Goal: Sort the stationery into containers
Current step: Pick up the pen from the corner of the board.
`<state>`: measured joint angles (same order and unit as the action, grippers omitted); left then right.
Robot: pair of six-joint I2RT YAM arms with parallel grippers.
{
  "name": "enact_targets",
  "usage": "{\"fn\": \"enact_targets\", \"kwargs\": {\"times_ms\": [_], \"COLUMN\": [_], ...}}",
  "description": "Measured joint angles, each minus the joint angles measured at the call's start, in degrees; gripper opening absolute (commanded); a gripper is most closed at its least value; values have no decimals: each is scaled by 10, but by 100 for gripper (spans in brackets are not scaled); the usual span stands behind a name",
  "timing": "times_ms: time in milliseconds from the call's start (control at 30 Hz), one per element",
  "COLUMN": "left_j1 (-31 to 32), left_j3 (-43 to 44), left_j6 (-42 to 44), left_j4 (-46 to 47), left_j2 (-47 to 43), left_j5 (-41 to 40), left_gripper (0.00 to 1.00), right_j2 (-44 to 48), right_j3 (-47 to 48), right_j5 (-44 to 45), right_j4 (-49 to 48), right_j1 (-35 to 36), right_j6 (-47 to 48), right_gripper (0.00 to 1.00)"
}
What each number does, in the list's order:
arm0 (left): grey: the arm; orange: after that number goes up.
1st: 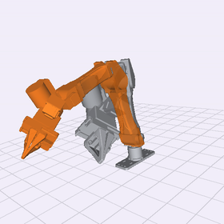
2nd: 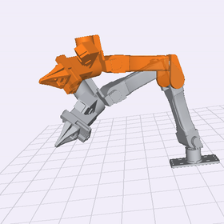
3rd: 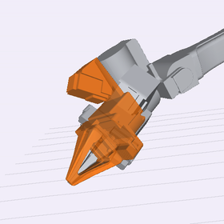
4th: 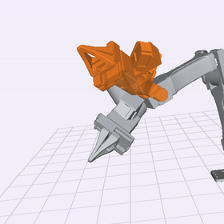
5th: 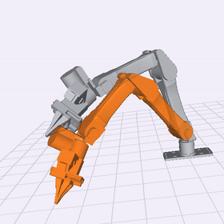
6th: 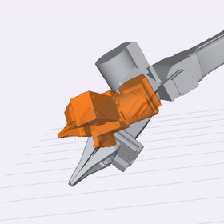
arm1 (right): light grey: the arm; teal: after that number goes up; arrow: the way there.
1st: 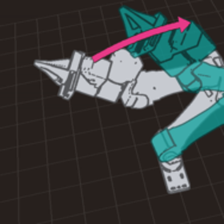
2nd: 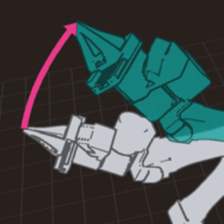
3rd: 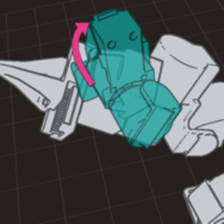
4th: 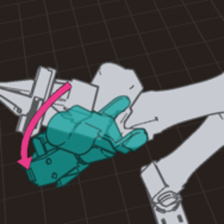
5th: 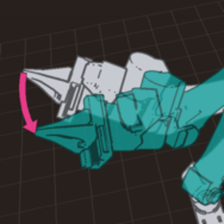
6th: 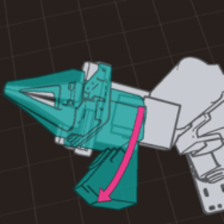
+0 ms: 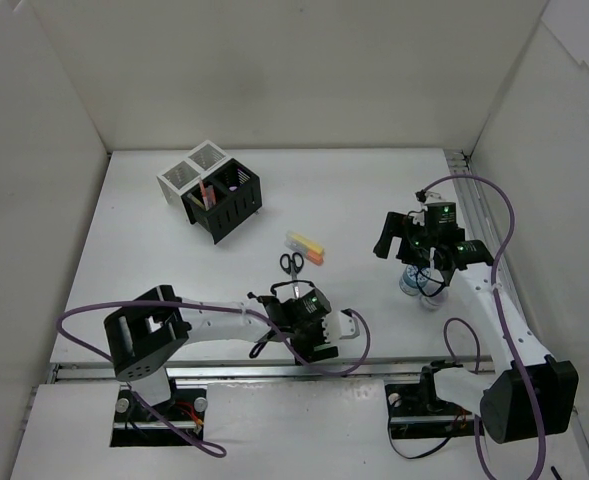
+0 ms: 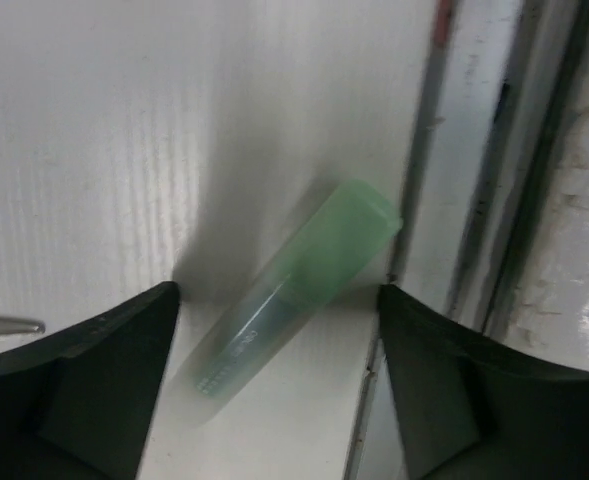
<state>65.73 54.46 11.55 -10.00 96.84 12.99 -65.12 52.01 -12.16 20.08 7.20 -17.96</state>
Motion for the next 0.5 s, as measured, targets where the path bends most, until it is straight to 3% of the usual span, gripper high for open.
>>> {"fn": "enact_targets", "kwargs": {"times_ms": [200,367,500], "left_j1": [14,6,3], "left_j3": [27,29,21], "left_j6": [-4,-4,-2], "left_j4": [5,30,42], "left_j2": [22,27,22], "left_j5": [31,10,-17], "left_gripper": [33,12,0], "right_j2": [0,0,0], "right_j3": [0,0,0], "right_j5": [-6,-8,-8], "right_j4": [0,0,0], "right_j1": [-7,-9,-9], "right_j6": [0,0,0], "right_gripper": [98,98,98]}}
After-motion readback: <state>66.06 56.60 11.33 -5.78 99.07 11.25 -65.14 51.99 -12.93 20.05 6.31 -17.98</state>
